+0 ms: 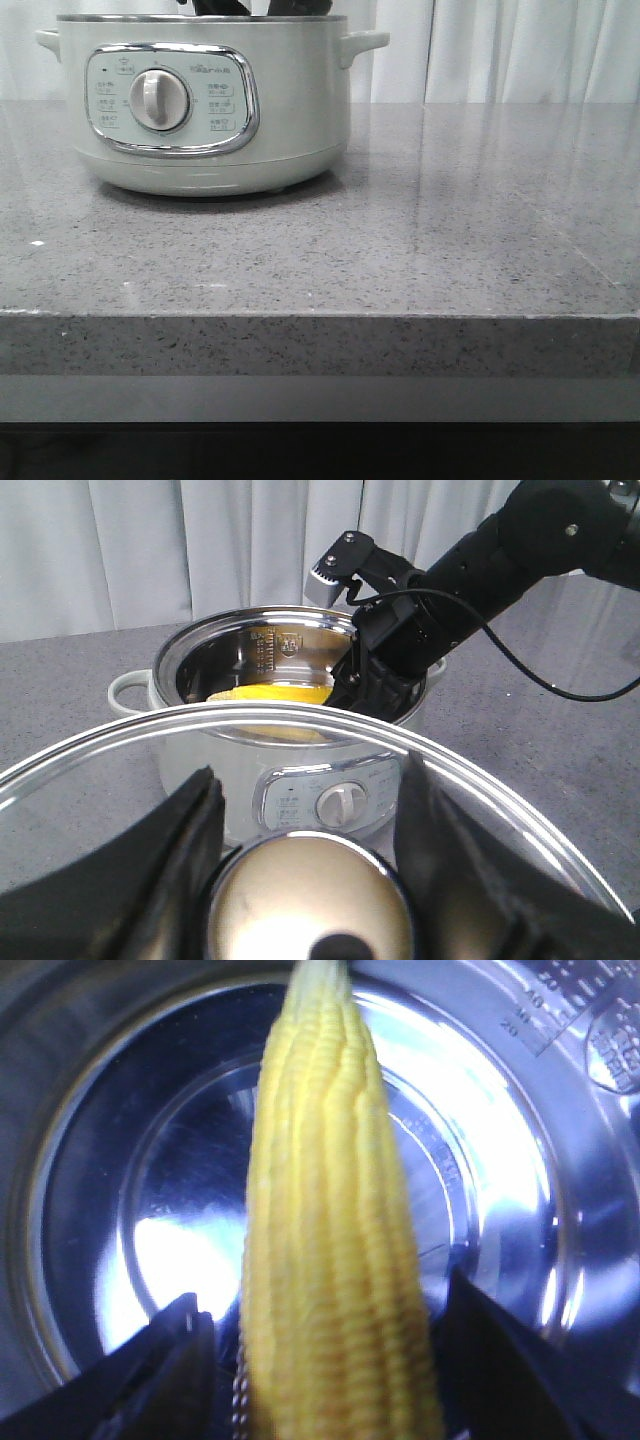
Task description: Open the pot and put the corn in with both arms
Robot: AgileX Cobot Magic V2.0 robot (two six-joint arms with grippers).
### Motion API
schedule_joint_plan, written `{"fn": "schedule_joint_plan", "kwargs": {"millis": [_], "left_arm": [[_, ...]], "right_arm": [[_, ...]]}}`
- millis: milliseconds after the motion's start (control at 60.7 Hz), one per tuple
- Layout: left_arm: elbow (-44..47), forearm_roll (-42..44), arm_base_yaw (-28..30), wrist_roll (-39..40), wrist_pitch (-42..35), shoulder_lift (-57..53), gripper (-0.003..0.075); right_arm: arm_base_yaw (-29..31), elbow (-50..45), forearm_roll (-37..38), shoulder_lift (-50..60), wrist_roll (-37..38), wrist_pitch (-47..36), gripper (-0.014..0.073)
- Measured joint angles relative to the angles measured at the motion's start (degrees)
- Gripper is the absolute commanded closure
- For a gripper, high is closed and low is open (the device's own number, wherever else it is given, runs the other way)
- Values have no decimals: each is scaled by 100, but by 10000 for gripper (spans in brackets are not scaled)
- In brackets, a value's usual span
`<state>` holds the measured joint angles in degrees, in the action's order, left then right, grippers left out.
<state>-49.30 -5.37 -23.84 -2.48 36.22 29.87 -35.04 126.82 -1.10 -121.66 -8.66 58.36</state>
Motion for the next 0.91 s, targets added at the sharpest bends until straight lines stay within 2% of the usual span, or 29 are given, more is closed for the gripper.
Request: {"fn": "schedule_joint_plan", "kwargs": {"millis": [264, 461, 593, 725, 906], "left_arm": [[0, 0, 0, 0, 0, 0, 494], [0, 0, 0, 0, 0, 0, 494], [0, 0, 0, 0, 0, 0, 494], [0, 0, 0, 0, 0, 0, 494], [0, 0, 0, 0, 0, 0, 494]], "right_arm": [[0, 0, 10, 101, 129, 49, 74], [0, 0, 10, 603, 691, 166, 74], [0, -117, 10, 1102, 812, 202, 74], [0, -898, 10, 1914, 866, -214, 74], [0, -2820, 0, 3308, 866, -1411, 74]]}}
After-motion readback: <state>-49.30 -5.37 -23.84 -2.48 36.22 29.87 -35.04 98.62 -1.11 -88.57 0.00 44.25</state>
